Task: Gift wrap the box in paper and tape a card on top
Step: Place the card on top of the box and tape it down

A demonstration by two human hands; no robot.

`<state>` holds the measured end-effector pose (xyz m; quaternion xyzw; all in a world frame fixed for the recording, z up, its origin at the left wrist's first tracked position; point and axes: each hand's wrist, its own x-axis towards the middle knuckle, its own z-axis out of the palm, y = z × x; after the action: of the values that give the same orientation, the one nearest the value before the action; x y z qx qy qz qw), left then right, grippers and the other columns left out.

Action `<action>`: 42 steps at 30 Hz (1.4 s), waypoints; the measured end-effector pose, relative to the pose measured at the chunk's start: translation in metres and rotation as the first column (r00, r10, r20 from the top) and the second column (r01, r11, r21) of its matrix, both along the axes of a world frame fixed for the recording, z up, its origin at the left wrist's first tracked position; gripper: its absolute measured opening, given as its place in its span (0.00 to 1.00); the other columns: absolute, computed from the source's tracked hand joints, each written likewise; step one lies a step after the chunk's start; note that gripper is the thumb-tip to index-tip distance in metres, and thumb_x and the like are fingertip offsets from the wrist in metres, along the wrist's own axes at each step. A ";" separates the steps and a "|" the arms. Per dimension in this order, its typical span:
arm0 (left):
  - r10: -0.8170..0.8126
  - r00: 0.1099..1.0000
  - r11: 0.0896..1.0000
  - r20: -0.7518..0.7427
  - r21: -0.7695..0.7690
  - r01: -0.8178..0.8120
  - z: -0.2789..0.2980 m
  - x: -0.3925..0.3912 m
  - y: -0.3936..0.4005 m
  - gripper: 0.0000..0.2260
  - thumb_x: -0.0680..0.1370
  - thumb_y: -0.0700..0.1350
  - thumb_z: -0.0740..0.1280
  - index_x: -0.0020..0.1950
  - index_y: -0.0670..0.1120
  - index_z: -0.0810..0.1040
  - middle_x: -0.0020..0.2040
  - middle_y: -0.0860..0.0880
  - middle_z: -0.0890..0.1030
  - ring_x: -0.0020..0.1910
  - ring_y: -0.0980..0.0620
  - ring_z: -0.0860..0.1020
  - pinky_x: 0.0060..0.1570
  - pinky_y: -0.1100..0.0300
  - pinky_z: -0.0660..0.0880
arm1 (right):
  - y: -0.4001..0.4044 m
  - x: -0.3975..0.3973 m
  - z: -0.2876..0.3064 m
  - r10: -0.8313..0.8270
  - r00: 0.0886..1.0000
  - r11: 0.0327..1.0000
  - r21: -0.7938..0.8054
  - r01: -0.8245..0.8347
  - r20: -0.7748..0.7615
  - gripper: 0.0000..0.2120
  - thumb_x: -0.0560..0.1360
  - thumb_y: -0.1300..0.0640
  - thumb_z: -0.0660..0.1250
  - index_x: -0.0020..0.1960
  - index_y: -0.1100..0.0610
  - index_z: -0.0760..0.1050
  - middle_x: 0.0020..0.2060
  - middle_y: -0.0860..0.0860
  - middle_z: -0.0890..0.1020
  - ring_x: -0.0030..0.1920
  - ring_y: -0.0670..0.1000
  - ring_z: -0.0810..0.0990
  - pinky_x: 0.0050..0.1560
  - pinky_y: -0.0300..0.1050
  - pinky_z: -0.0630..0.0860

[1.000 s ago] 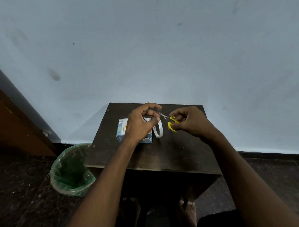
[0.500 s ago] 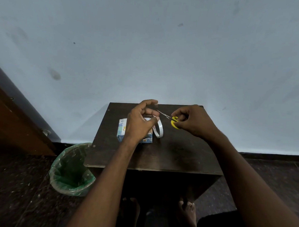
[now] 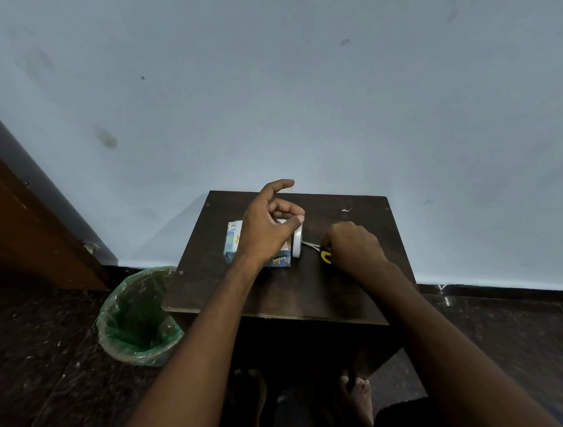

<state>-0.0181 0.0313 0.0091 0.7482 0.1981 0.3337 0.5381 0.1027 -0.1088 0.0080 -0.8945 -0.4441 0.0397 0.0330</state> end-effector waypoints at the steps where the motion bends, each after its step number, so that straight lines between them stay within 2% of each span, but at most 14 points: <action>1: -0.011 1.000 1.000 0.004 -0.009 0.011 0.000 0.000 0.000 0.28 0.76 0.34 0.77 0.73 0.51 0.76 0.46 0.51 0.88 0.46 0.51 0.85 0.51 0.60 0.81 | 0.000 0.002 -0.001 -0.015 0.999 1.000 0.024 0.016 -0.045 0.12 0.75 0.60 0.66 0.57 0.54 0.83 0.55 0.57 0.82 0.56 0.64 0.82 0.47 0.50 0.76; 4: -0.045 0.999 0.998 0.016 -0.033 0.046 0.001 0.000 -0.001 0.28 0.76 0.33 0.77 0.73 0.50 0.76 0.46 0.49 0.88 0.44 0.52 0.85 0.50 0.57 0.81 | 0.002 0.007 -0.002 -0.075 0.980 0.946 0.298 0.129 -0.186 0.17 0.71 0.61 0.69 0.58 0.51 0.83 0.54 0.53 0.83 0.55 0.58 0.82 0.52 0.48 0.77; 7: -0.093 0.995 0.993 0.027 -0.064 0.095 0.005 0.000 -0.005 0.29 0.76 0.33 0.77 0.74 0.48 0.75 0.46 0.47 0.88 0.44 0.53 0.85 0.46 0.60 0.81 | 0.003 0.005 0.005 0.050 0.952 0.827 0.547 0.130 -0.301 0.27 0.69 0.60 0.78 0.68 0.53 0.80 0.61 0.51 0.82 0.59 0.50 0.80 0.58 0.44 0.75; 9: -0.120 0.992 0.987 0.031 -0.104 0.123 0.007 -0.001 -0.007 0.30 0.76 0.33 0.77 0.75 0.48 0.74 0.47 0.45 0.88 0.43 0.54 0.85 0.41 0.64 0.80 | 0.004 0.001 0.009 0.138 0.910 0.770 0.620 0.149 -0.390 0.19 0.71 0.60 0.77 0.62 0.54 0.84 0.55 0.48 0.86 0.55 0.47 0.84 0.56 0.44 0.78; 11: -0.123 0.992 0.981 0.030 -0.150 0.126 0.009 -0.001 -0.008 0.30 0.76 0.32 0.77 0.76 0.47 0.73 0.47 0.44 0.88 0.42 0.54 0.85 0.38 0.66 0.78 | 0.006 -0.004 0.009 0.168 0.882 0.728 0.659 0.189 -0.439 0.06 0.73 0.61 0.76 0.49 0.54 0.88 0.40 0.46 0.88 0.44 0.47 0.86 0.46 0.47 0.82; 14: -0.092 0.995 0.959 0.029 -0.268 0.097 0.011 0.000 -0.009 0.32 0.76 0.32 0.77 0.77 0.46 0.72 0.47 0.44 0.89 0.45 0.54 0.87 0.41 0.66 0.79 | 0.009 -0.009 0.008 0.105 0.927 0.675 0.710 0.198 -0.359 0.06 0.73 0.61 0.75 0.44 0.51 0.88 0.34 0.42 0.86 0.37 0.43 0.85 0.40 0.43 0.80; 18: -0.047 0.999 0.922 0.021 -0.383 0.051 0.015 0.002 -0.010 0.32 0.77 0.31 0.76 0.78 0.43 0.69 0.44 0.47 0.89 0.46 0.56 0.87 0.43 0.70 0.78 | 0.012 -0.013 0.008 0.063 0.969 0.611 0.777 0.153 -0.241 0.08 0.71 0.61 0.73 0.45 0.49 0.88 0.37 0.41 0.87 0.38 0.41 0.84 0.42 0.44 0.81; 21: -0.006 1.000 0.896 -0.012 -0.443 0.000 0.017 0.004 -0.010 0.32 0.77 0.34 0.77 0.78 0.46 0.69 0.50 0.47 0.89 0.47 0.56 0.87 0.40 0.68 0.79 | 0.011 -0.016 0.009 0.041 0.980 0.582 0.802 0.135 -0.195 0.09 0.71 0.62 0.74 0.45 0.50 0.87 0.39 0.42 0.87 0.39 0.42 0.84 0.43 0.43 0.81; 24: 0.029 0.997 0.884 -0.066 -0.464 -0.056 0.015 0.002 -0.007 0.33 0.76 0.38 0.79 0.77 0.50 0.68 0.58 0.48 0.87 0.54 0.52 0.87 0.45 0.60 0.82 | 0.011 -0.017 0.012 0.062 0.986 0.586 0.806 0.089 -0.154 0.09 0.70 0.63 0.73 0.45 0.51 0.88 0.40 0.44 0.88 0.40 0.42 0.84 0.43 0.40 0.81; 28: 0.107 0.991 0.937 -0.082 -0.325 -0.128 0.011 -0.005 -0.001 0.22 0.78 0.34 0.75 0.69 0.49 0.78 0.58 0.49 0.87 0.50 0.52 0.88 0.50 0.54 0.83 | 0.012 -0.007 0.010 0.035 0.982 0.705 0.701 0.107 -0.185 0.09 0.71 0.64 0.73 0.46 0.53 0.88 0.43 0.48 0.89 0.46 0.49 0.86 0.46 0.38 0.74; 31: 0.111 0.986 0.980 -0.127 -0.151 -0.130 0.015 -0.017 0.010 0.18 0.77 0.33 0.73 0.64 0.50 0.84 0.57 0.55 0.87 0.50 0.60 0.86 0.52 0.60 0.83 | 0.016 0.001 0.006 0.024 0.978 0.826 0.556 0.096 -0.205 0.10 0.72 0.66 0.73 0.47 0.54 0.88 0.46 0.50 0.89 0.51 0.53 0.86 0.49 0.40 0.74; 36: 0.093 0.968 0.992 -0.234 -0.061 -0.110 0.015 -0.039 0.024 0.21 0.77 0.28 0.64 0.54 0.50 0.89 0.53 0.56 0.88 0.50 0.64 0.85 0.44 0.70 0.78 | 0.025 -0.006 -0.001 0.076 0.978 0.914 0.405 0.010 -0.195 0.19 0.72 0.70 0.63 0.55 0.56 0.86 0.54 0.53 0.87 0.59 0.58 0.83 0.60 0.48 0.75; 39: 0.117 0.949 0.993 -0.293 0.010 -0.120 0.012 -0.053 0.033 0.23 0.77 0.28 0.62 0.49 0.52 0.89 0.52 0.57 0.88 0.47 0.68 0.82 0.42 0.72 0.75 | 0.029 -0.012 -0.003 0.061 0.983 0.924 0.382 0.011 -0.175 0.22 0.69 0.70 0.64 0.57 0.55 0.86 0.54 0.53 0.87 0.57 0.58 0.83 0.57 0.50 0.79; 42: 0.124 0.944 0.992 -0.305 0.022 -0.124 0.007 -0.069 0.043 0.23 0.77 0.30 0.63 0.45 0.55 0.89 0.55 0.56 0.88 0.54 0.59 0.83 0.47 0.63 0.80 | 0.039 -0.024 0.004 0.065 0.989 0.839 0.543 0.019 -0.135 0.18 0.68 0.68 0.65 0.50 0.53 0.87 0.47 0.51 0.88 0.49 0.55 0.84 0.48 0.50 0.81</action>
<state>-0.0868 0.0745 0.0163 0.7776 0.3250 0.2476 0.4780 0.0790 -0.0698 0.0115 -0.8376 -0.4442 -0.0210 0.3173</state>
